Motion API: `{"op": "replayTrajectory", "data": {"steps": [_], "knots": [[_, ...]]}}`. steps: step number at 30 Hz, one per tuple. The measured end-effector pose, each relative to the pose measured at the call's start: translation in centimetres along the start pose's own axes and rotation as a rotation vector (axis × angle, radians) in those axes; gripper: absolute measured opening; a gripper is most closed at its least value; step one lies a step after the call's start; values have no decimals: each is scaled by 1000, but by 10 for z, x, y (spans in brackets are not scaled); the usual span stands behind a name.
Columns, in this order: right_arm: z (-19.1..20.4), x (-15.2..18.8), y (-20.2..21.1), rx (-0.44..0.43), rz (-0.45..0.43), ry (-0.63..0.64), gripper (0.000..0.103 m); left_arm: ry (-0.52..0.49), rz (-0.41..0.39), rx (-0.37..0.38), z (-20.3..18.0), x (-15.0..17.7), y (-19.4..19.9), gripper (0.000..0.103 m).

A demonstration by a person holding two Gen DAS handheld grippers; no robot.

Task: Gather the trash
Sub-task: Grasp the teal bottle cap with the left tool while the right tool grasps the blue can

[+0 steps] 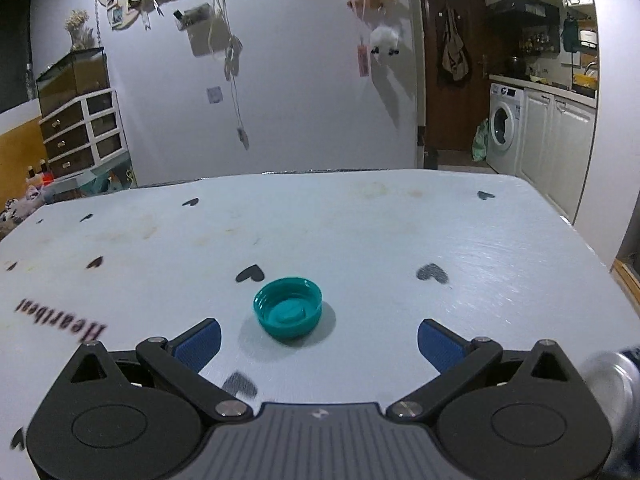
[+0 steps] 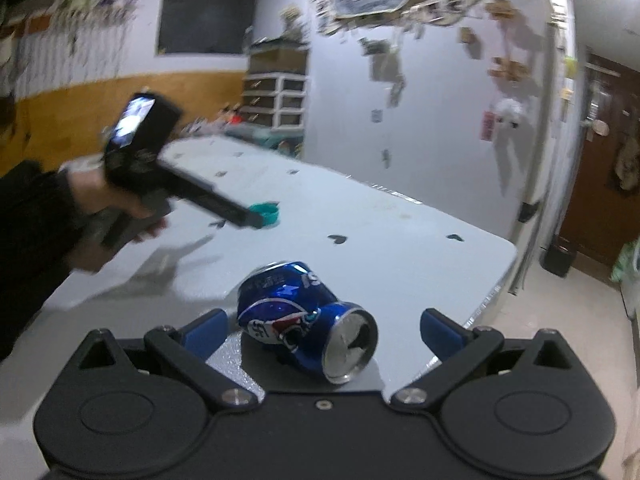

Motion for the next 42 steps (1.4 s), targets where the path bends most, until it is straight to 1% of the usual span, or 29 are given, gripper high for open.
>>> {"op": "replayTrajectory", "data": {"steps": [2,5,7,8,10,12,14,16,19,20,23,25,27,28,29,30,31,32,33,34,36,37,39,42], "knots": [[8,-6,-3,-26,38,81,103,13,17,11,1,-3,-15,103],[21,-12,-8,-38,110,197,102,14,42,8,2,-4,-32,103],[30,-16,-12,-43,160,278,96,25,55,25,5,-2,-40,103],[34,-18,-15,-43,187,311,91,32,66,43,6,1,-43,103],[42,-21,-24,-37,249,373,90,60,68,82,11,3,-48,103],[48,-22,-35,-28,305,424,87,60,63,71,17,3,-48,103],[52,-23,-49,-28,365,463,85,63,62,81,18,2,-48,103],[56,-23,-61,-37,428,475,85,52,62,87,17,1,-49,103],[53,-20,-80,-43,517,458,84,43,61,105,15,-2,-51,102],[51,-21,-84,-45,530,444,86,43,60,109,15,-3,-52,102],[42,-26,-90,-51,567,389,86,46,57,123,16,-6,-54,101],[37,-26,-92,-60,589,359,86,47,51,127,16,-8,-55,98],[31,-26,-93,-65,605,314,80,50,43,125,17,-9,-55,91],[28,-25,-92,-61,608,297,77,52,39,125,17,-10,-54,90],[25,-25,-91,-57,605,288,66,53,36,125,17,-10,-54,86],[22,-27,-89,-39,597,281,64,54,32,125,17,-10,-53,81],[19,-29,-87,-37,590,267,54,53,27,123,17,-11,-52,78],[16,-32,-85,-35,578,250,47,50,24,120,17,-11,-52,73],[14,-35,-81,-38,566,229,43,46,22,117,17,-11,-51,68],[12,-37,-80,-40,557,219,41,40,20,113,16,-11,-50,65],[9,-42,-75,-44,547,197,36,32,16,117,16,-11,-49,55],[7,-44,-72,-51,542,176,35,29,15,120,15,-11,-49,52],[1,-49,-65,-85,527,123,32,23,15,127,14,-11,-47,50],[-14,-57,-57,-99,488,43,31,14,15,139,10,-10,-45,50]]}}
Point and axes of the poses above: each gripper's, at about its wrist camera, not at the fingertips, and y roughly against the way its jaws point, z to its left, x to its underside, the point moved 8 cm from there along -y, roughly the way its jaws point, and after that the axes turned 6 degrees about z, right-handed, at the moved point
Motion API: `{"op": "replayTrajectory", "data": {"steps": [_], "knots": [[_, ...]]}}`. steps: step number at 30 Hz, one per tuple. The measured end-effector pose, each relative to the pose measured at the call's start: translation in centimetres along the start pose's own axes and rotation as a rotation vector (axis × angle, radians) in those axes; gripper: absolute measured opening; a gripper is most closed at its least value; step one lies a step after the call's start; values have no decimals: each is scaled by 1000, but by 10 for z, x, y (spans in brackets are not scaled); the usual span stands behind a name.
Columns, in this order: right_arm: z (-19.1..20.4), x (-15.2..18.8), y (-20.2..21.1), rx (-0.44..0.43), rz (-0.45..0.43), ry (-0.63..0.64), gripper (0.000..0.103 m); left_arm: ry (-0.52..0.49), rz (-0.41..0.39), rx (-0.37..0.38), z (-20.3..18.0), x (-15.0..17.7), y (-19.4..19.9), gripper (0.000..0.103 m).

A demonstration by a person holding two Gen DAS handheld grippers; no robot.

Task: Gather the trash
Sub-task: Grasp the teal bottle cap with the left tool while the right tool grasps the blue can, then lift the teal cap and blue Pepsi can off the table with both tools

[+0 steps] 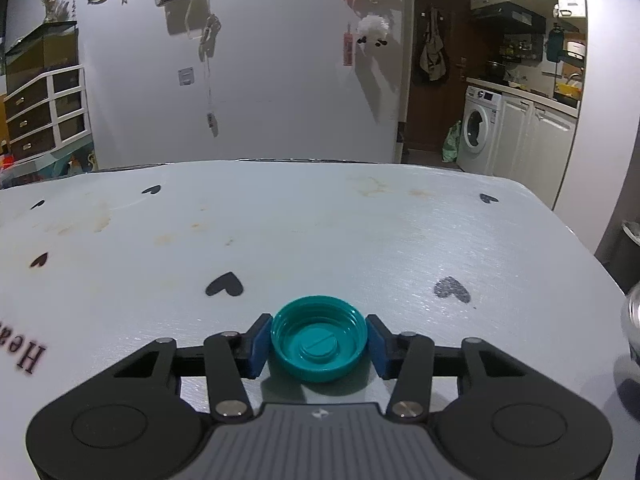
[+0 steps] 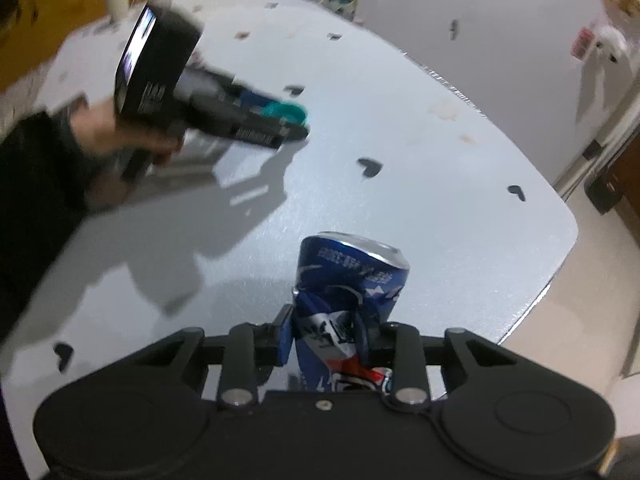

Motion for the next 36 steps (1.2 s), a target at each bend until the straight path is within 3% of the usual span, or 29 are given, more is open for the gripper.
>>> {"op": "replayTrajectory", "data": {"steps": [7,12,17,25,29,36], "knots": [[-1,-8,22,-233,-207,-157,30,18,-50,80,-15,-4,15,50],[23,-1,10,-406,-268,-193,30,32,-77,152,-28,-1,30,50],[18,9,-4,-431,-293,-236,31,-50,-47,173,-53,8,32,50],[-14,27,-3,-386,-328,-355,34,-124,-12,266,-82,22,34,50],[-17,29,-6,-440,-342,-397,34,-101,15,352,-94,29,30,50],[-11,29,-9,-462,-311,-354,37,-54,8,375,-93,29,26,50]]}}
Point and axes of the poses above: each gripper's, at about its wrist camera, not at the fingertips, and y roughly against the way its jaws point, z to its left, x to its underside, the point moved 8 cm from there along -y, roughly the way its jaws point, and after that the axes turned 6 degrees about z, right-handed, at the moved point
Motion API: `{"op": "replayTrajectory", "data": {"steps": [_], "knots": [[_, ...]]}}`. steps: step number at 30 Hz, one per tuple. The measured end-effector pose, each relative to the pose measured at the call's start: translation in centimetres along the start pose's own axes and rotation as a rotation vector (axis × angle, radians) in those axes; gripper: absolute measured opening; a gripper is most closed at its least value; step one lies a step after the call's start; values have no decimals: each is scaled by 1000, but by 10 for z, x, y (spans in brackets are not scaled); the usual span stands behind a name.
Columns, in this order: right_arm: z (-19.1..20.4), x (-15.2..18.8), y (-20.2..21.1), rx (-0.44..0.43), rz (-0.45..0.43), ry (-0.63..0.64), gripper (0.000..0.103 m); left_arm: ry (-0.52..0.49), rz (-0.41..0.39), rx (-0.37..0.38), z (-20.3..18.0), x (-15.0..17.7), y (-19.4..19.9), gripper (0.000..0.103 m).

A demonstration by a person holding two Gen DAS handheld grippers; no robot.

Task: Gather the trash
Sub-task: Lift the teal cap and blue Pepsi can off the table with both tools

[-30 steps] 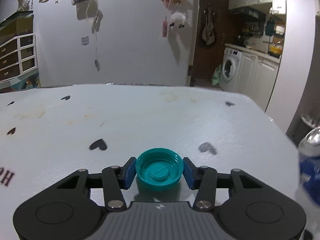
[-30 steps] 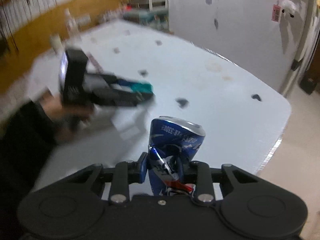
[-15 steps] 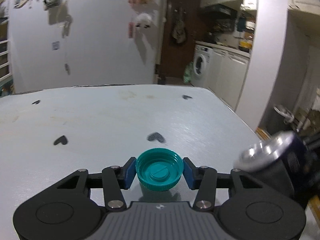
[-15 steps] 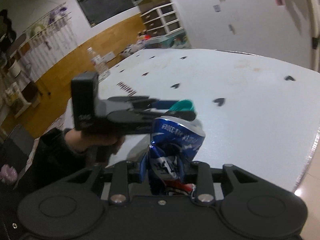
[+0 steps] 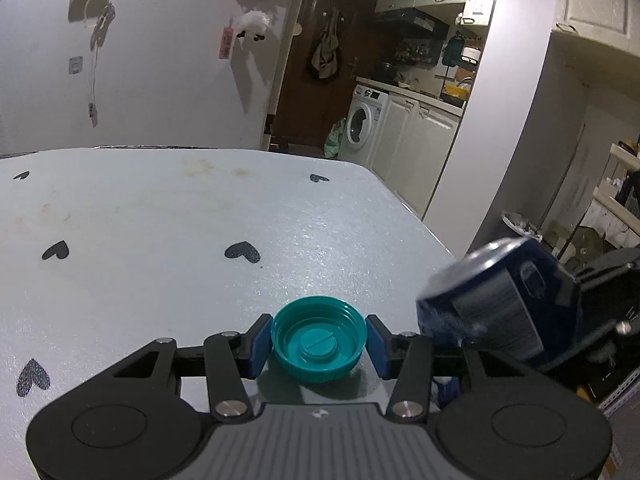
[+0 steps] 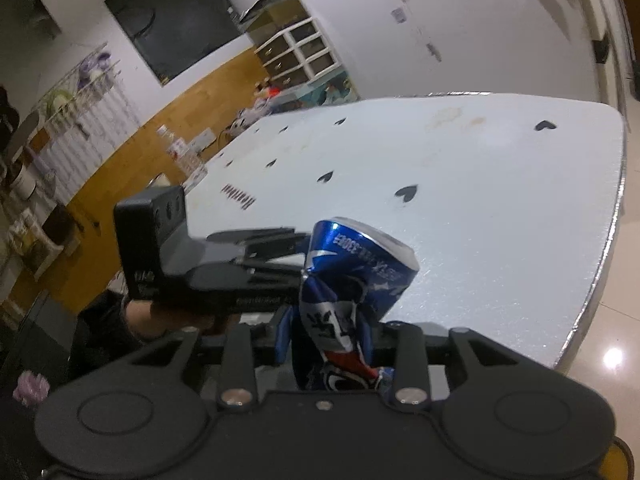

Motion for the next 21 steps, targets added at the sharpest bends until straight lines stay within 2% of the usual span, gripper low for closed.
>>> {"op": "replayTrajectory", "data": {"steps": [6,13,21], "knots": [[10,4,-17,44,74,57,45,-21,-2,67,-14,0,0,50],[13,3,-27,57,80,49,44,14,-14,85,-9,-2,2,50],[7,6,-10,83,8,26,40,85,-75,11,11,-9,17,50]]}}
Point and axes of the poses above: each gripper's, at about its wrist camera, not at the fingertips, and y roughly against the way its jaws point, z to its left, x to its underside, the point moved 8 cm from there along -y, roughly the way its jaws point, and after that the axes turned 6 degrees about z, right-handed, at the moved point
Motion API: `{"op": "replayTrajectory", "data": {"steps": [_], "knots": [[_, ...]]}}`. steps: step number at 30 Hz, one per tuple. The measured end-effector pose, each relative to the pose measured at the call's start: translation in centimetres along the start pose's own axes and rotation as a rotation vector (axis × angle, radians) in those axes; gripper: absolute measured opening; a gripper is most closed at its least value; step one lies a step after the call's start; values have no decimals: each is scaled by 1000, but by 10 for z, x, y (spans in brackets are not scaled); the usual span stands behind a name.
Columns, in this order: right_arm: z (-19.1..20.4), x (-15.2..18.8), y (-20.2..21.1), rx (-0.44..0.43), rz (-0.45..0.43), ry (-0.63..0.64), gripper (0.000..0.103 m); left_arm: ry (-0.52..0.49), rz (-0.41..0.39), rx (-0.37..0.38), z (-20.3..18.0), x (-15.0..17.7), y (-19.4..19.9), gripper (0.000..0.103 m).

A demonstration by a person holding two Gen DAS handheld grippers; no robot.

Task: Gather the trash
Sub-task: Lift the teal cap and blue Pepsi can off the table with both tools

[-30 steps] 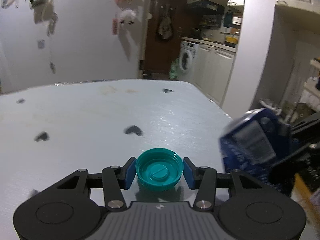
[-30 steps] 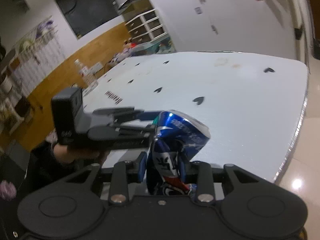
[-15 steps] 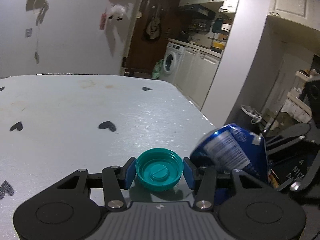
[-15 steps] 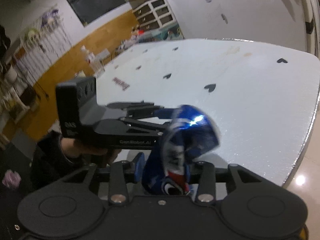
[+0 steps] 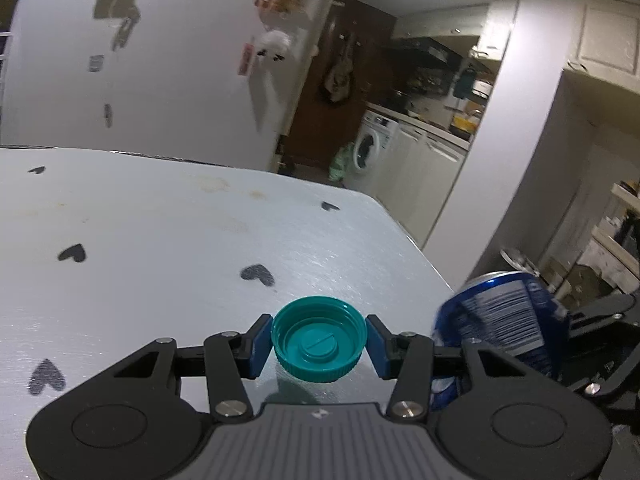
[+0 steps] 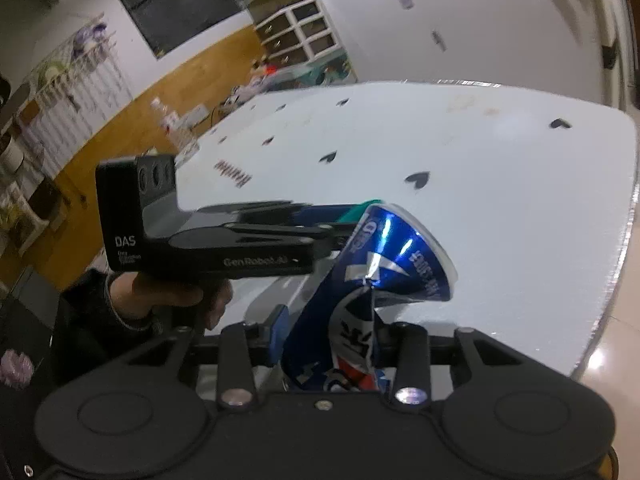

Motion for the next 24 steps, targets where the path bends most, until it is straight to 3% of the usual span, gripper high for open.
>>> {"op": "replayTrajectory", "data": {"steps": [4,8,12,24], "knots": [[4,1,9,41,-34,66,40,5,-4,-12,-1,0,0,50],[22,8,15,28,-77,183,40,28,-16,-13,1,0,1,50],[29,15,13,-7,-86,216,40,26,7,24,-3,3,-2,50],[11,3,21,-53,-142,60,43,-1,47,94,-15,9,-9,50]]}}
Point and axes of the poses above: each gripper's, at about its wrist camera, not at the fingertips, and y roughly against the way its jaws point, z to its left, x to its underside, the point moved 8 cm from there along -y, roughly the way its jaws point, and after that the axes turned 6 degrees about z, right-handed, at the moved point
